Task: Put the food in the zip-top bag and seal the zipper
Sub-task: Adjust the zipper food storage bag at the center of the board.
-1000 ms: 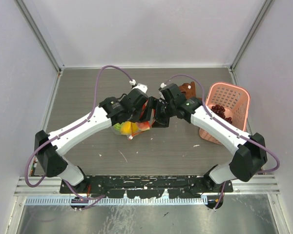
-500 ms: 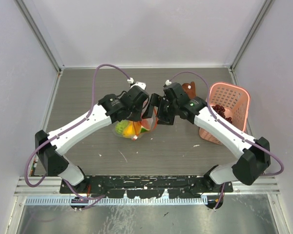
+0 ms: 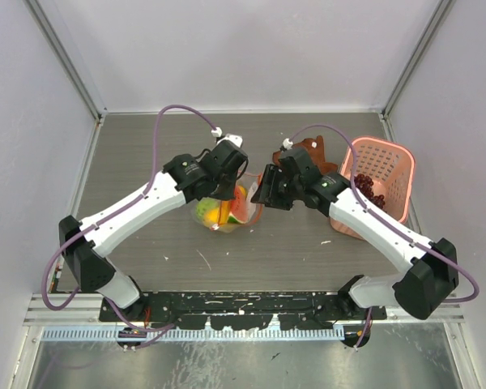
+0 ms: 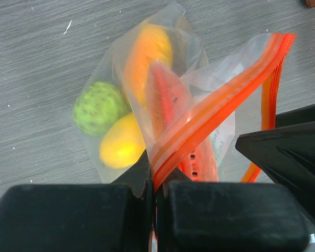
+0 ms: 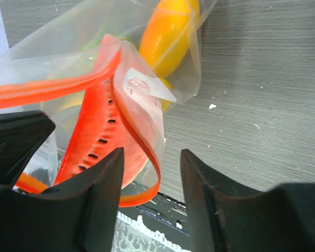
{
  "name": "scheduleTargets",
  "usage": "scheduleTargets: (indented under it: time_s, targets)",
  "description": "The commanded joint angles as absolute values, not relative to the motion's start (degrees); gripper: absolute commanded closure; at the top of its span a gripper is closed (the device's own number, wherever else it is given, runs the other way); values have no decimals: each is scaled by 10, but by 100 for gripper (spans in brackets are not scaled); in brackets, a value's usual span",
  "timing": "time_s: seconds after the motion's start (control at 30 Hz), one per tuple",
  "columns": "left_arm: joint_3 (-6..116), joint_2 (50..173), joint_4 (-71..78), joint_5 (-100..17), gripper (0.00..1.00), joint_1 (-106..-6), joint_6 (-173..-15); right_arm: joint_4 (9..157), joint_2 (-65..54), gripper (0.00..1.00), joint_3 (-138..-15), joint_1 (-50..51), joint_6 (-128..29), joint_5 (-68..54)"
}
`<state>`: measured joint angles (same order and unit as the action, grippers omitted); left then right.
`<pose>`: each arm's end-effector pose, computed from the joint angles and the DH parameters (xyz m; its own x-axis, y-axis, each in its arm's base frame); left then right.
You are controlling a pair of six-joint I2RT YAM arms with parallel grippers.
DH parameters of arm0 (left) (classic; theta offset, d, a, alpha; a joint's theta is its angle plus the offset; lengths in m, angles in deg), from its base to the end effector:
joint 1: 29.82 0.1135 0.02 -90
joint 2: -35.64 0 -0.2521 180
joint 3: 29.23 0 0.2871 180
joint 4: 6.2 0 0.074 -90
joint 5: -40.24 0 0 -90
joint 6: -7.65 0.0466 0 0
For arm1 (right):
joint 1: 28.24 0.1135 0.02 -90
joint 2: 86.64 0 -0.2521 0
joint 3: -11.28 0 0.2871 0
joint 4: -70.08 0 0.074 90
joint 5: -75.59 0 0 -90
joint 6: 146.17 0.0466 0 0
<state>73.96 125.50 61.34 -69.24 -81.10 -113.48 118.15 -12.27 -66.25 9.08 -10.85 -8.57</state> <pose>0.2421 -0.2772 0.3361 -0.7515 0.1582 -0.6404 0.2629 0.9622 -0.0708 0.2548 0.2002 0.2871 -0.8644 0.2305 -0.4469 -0.0652 0.8299 0.5541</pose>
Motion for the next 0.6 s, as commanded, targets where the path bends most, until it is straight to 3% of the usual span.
scheduleTargets:
  time_s: [0.0,0.27,0.57]
  targets:
    - [772,1251,612,-696,100,-807,-1141,1126,-119,54,-650,94,-112,-75]
    - [796,1250,635,-709,100,-797,-1125,1181,-105,97,-719,92,-152,-84]
    - [799,1214,665,-752,100,-765,-1104,1288,-75,100,-878,92,-208,-119]
